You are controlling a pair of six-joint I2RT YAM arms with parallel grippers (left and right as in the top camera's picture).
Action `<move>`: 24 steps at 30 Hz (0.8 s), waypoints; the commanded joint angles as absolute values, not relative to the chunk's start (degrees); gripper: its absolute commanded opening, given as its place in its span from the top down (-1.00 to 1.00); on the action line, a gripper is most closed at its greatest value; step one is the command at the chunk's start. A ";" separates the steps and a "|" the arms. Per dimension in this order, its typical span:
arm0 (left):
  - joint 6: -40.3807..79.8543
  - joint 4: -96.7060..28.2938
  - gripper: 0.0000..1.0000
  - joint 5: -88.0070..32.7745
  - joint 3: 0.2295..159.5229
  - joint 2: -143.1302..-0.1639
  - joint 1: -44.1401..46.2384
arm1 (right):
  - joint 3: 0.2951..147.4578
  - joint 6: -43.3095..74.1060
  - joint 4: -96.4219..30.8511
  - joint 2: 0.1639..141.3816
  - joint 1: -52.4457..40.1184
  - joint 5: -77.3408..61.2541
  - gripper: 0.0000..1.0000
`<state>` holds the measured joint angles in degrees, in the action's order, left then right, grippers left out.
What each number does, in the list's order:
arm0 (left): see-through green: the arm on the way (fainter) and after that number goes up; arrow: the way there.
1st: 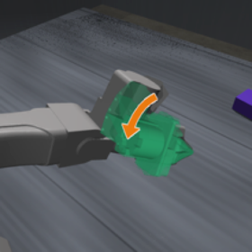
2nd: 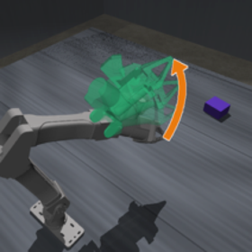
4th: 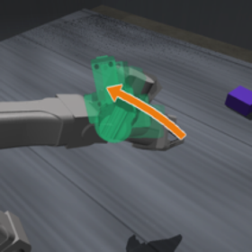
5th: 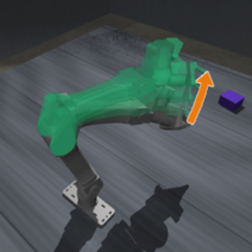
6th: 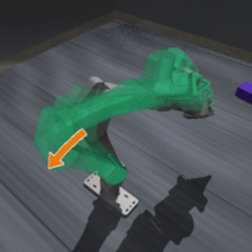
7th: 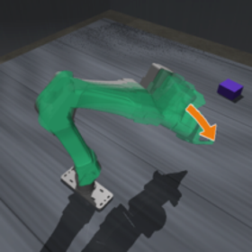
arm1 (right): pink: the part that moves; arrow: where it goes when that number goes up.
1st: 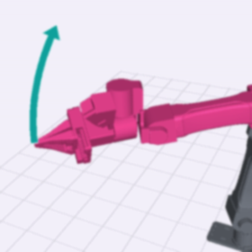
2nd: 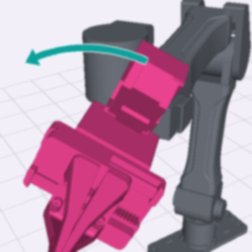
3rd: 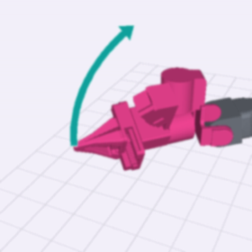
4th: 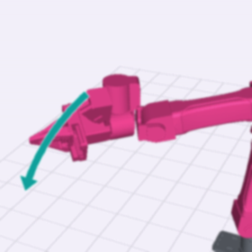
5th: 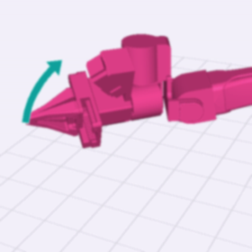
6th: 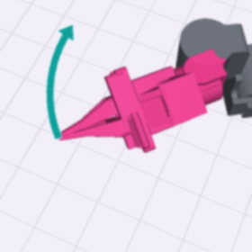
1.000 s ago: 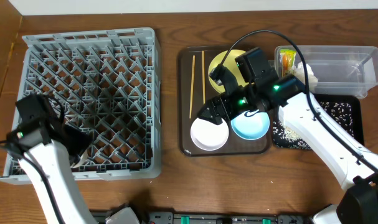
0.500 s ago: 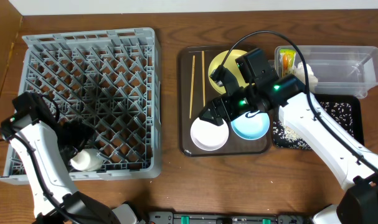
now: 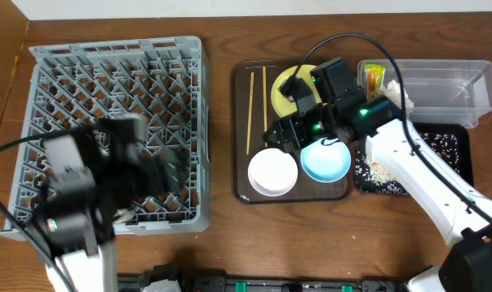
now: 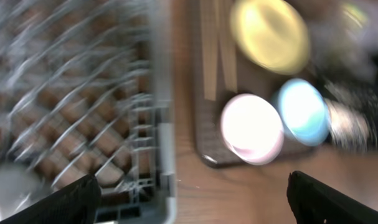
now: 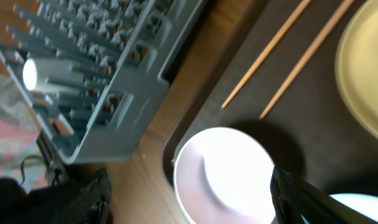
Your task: Sort waste into correct bins and load items into the dishwasher
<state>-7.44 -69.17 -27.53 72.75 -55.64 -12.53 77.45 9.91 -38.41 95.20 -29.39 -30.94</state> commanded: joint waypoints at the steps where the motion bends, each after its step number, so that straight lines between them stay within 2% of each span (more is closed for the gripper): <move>1: -15.22 -69.38 -0.93 -25.89 73.43 -51.59 -3.05 | 77.97 11.60 -37.89 93.12 -26.76 -29.56 -0.59; 4: -15.18 -69.78 -0.96 -21.06 73.43 -48.64 3.07 | 77.97 11.60 -37.82 92.44 -25.76 -29.56 -0.61; 6: -15.20 -70.48 -0.96 -19.25 73.43 -47.27 5.21 | 77.97 11.55 -37.82 92.47 -25.28 -29.54 -0.98; 24: -15.20 -73.30 -0.96 -18.74 73.36 -46.35 6.09 | 77.95 12.62 -38.76 92.49 -25.15 -28.69 -0.99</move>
<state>-14.04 -73.12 -19.11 72.75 -46.35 5.80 77.45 11.55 -38.72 93.80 -25.65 -28.80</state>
